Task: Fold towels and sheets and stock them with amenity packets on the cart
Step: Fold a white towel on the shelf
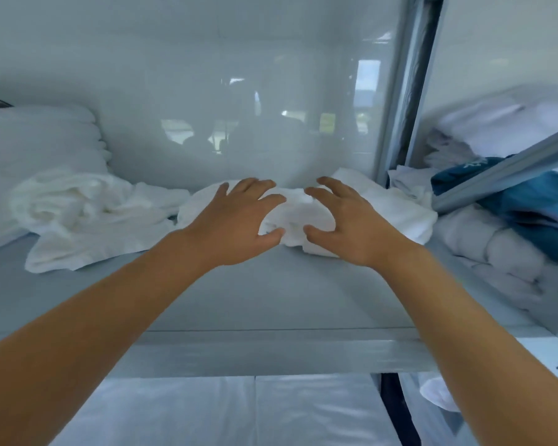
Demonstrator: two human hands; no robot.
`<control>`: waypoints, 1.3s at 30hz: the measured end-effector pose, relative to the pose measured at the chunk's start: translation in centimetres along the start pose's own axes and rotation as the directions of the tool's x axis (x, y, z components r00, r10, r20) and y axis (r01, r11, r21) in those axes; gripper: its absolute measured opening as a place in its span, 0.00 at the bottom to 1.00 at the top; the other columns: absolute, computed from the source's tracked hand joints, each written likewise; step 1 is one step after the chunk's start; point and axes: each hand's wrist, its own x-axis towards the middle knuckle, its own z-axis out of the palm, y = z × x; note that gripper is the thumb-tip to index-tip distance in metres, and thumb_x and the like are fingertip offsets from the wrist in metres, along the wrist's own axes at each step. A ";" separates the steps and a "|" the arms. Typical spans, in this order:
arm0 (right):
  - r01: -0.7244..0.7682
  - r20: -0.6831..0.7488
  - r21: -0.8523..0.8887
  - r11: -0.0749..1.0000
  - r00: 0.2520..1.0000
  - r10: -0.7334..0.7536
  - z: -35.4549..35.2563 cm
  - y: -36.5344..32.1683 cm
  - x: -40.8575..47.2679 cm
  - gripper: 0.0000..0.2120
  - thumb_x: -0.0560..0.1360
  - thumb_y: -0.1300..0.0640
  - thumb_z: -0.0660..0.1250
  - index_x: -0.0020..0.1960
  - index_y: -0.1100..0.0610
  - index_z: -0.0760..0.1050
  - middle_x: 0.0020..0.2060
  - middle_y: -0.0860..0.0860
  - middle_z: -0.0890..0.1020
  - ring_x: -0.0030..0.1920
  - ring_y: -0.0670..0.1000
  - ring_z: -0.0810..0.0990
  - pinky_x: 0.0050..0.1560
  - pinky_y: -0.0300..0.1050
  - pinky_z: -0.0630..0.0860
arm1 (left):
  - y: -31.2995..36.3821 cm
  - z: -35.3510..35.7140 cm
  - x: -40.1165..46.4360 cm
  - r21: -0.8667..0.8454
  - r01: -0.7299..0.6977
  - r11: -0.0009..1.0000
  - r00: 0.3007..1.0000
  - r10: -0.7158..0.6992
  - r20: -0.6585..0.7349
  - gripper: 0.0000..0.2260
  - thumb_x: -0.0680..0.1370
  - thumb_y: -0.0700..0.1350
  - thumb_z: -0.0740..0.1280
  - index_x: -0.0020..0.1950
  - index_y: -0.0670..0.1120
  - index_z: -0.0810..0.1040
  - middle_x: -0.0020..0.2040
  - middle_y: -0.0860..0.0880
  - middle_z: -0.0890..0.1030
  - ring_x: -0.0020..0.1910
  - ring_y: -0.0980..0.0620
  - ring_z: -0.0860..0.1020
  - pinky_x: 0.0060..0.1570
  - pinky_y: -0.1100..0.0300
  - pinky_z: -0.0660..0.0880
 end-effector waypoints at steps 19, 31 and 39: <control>-0.089 0.418 -0.157 0.984 0.896 0.148 7.0 4.2 4.9 0.39 0.75 0.24 0.51 0.81 0.36 0.46 0.83 0.48 0.49 0.82 0.56 0.49 0.77 0.66 0.52 | -6.2 6.8 3.3 0.069 0.152 0.986 0.910 -0.167 0.380 0.28 0.81 0.60 0.59 0.80 0.65 0.53 0.82 0.51 0.54 0.75 0.41 0.62 0.67 0.36 0.68; 0.055 0.478 -0.092 0.994 0.878 -0.004 12.0 -4.7 9.4 0.37 0.74 0.24 0.52 0.79 0.31 0.44 0.83 0.47 0.48 0.82 0.57 0.47 0.76 0.69 0.51 | -13.1 5.1 -3.2 0.145 0.271 0.952 0.889 -0.305 0.341 0.28 0.83 0.51 0.58 0.82 0.57 0.55 0.82 0.48 0.58 0.71 0.37 0.68 0.69 0.43 0.68; 0.133 0.479 -0.049 0.990 0.873 -0.093 15.0 -10.9 11.7 0.37 0.74 0.24 0.51 0.79 0.30 0.42 0.83 0.47 0.47 0.82 0.58 0.47 0.74 0.73 0.52 | -18.0 3.5 -7.2 0.106 0.423 0.900 0.831 -0.432 0.351 0.28 0.83 0.42 0.61 0.82 0.57 0.59 0.82 0.47 0.57 0.77 0.39 0.64 0.74 0.45 0.65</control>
